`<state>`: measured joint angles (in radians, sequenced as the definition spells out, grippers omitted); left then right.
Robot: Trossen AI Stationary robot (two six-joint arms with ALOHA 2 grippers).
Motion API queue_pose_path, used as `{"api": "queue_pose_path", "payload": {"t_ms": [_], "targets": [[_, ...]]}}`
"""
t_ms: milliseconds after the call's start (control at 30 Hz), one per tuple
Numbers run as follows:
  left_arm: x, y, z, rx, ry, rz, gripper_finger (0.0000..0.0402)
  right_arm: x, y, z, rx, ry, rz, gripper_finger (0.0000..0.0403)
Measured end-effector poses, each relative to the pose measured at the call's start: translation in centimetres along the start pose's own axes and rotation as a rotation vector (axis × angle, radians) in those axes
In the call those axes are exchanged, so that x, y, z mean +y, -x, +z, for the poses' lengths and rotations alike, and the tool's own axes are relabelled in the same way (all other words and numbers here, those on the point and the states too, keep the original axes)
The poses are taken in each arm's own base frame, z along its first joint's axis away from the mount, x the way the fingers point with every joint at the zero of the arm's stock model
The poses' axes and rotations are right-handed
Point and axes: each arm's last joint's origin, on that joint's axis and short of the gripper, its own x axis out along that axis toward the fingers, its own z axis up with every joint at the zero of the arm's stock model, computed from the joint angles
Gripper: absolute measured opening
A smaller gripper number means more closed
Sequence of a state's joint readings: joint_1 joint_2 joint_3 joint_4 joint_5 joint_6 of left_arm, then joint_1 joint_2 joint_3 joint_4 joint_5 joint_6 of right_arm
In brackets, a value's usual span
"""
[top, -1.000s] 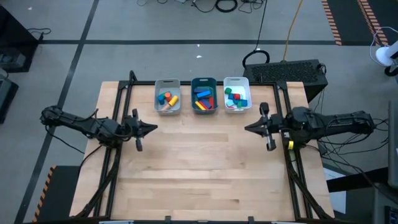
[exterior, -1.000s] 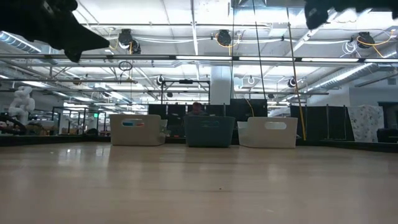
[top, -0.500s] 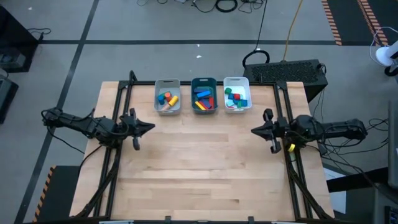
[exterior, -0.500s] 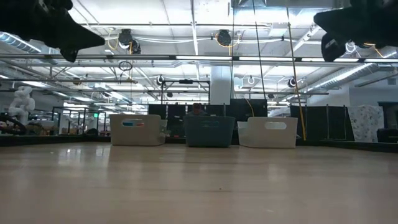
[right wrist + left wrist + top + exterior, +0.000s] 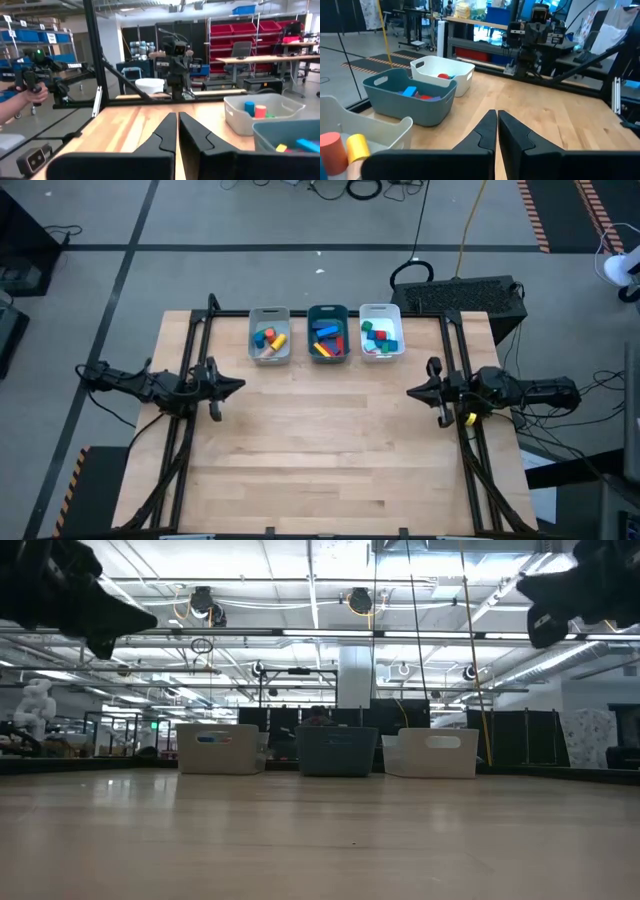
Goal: Sort blocks by size
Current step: Return to Home Position
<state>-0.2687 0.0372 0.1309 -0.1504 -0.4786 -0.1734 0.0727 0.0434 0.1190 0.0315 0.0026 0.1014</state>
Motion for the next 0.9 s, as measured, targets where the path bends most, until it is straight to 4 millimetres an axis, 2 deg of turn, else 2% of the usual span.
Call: {"api": "queue_pose_path", "payload": {"t_ms": [133,400,900], "targets": [[0.2,0.0,-0.9,0.015,-0.005,0.002,0.002,-0.2,-0.3,-1.5,0.016,-0.014,-0.002,0.0],[0.1,-0.1,-1.8,0.05,-0.011,-0.022,0.002,-0.3,-0.4,-3.1,0.054,-0.003,0.004,0.0],[-0.4,0.1,-1.9,0.066,-0.028,-0.108,0.002,-0.2,-0.1,-3.4,0.077,0.021,0.028,0.0]]}}
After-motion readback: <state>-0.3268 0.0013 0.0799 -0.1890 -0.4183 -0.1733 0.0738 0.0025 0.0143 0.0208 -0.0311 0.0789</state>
